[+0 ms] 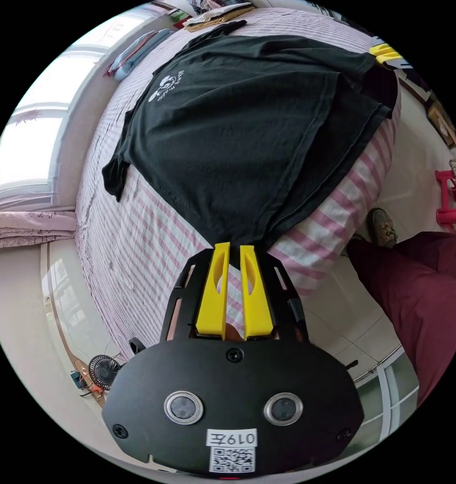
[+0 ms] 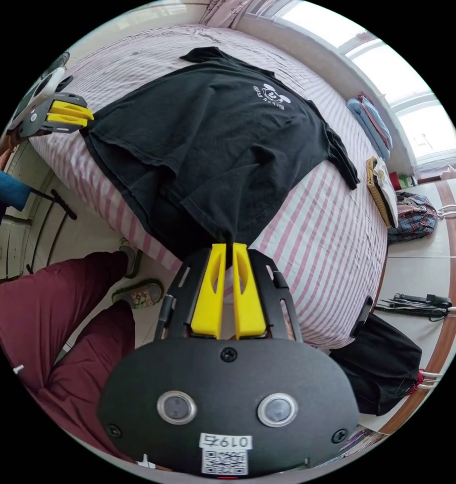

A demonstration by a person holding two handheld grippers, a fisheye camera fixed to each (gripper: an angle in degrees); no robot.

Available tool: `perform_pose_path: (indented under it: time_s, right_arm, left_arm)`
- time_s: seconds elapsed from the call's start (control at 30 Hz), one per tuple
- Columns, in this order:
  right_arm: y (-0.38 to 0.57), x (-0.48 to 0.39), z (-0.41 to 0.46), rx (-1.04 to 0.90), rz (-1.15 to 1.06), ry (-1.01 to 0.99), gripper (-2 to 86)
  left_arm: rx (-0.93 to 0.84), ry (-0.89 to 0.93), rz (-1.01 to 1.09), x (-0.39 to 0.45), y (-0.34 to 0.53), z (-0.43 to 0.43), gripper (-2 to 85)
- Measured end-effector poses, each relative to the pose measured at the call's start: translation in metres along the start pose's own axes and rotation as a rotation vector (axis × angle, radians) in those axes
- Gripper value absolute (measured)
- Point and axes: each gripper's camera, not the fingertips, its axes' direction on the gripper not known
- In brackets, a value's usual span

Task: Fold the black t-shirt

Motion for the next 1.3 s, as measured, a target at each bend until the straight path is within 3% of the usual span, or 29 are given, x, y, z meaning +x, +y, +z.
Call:
perform_pose_path:
  time_s: [0.07,0.33,0.63,0.73,0.97,1.1,1.3]
  right_arm:
    - [0.004,0.005,0.0,0.014,0.027,0.007,3.6]
    - [0.043,0.068,-0.003,0.055,0.391,-0.088,-0.5]
    - [0.092,0.091,0.026,0.124,0.646,-0.337,-0.7]
    - [0.093,0.086,0.046,0.066,0.651,-0.35,-0.7]
    - [0.058,0.05,0.067,-0.07,0.329,-0.151,1.8]
    - [0.05,0.045,0.075,-0.118,0.28,-0.097,7.2]
    - [0.053,0.031,0.065,-0.12,0.18,-0.049,7.3]
  left_arm:
    - [0.005,0.042,-0.063,-0.009,0.004,0.001,1.5]
    - [0.085,0.384,-0.758,-0.088,0.097,0.016,0.5]
    - [0.195,0.587,-1.126,-0.106,0.174,0.045,0.5]
    - [0.129,0.644,-1.078,-0.103,0.175,0.064,0.5]
    - [0.048,0.751,-1.021,-0.109,0.172,0.095,0.7]
    - [0.004,0.672,-0.837,-0.109,0.163,0.086,1.0]
    - [-0.055,0.533,-0.722,-0.096,0.165,0.065,1.7]
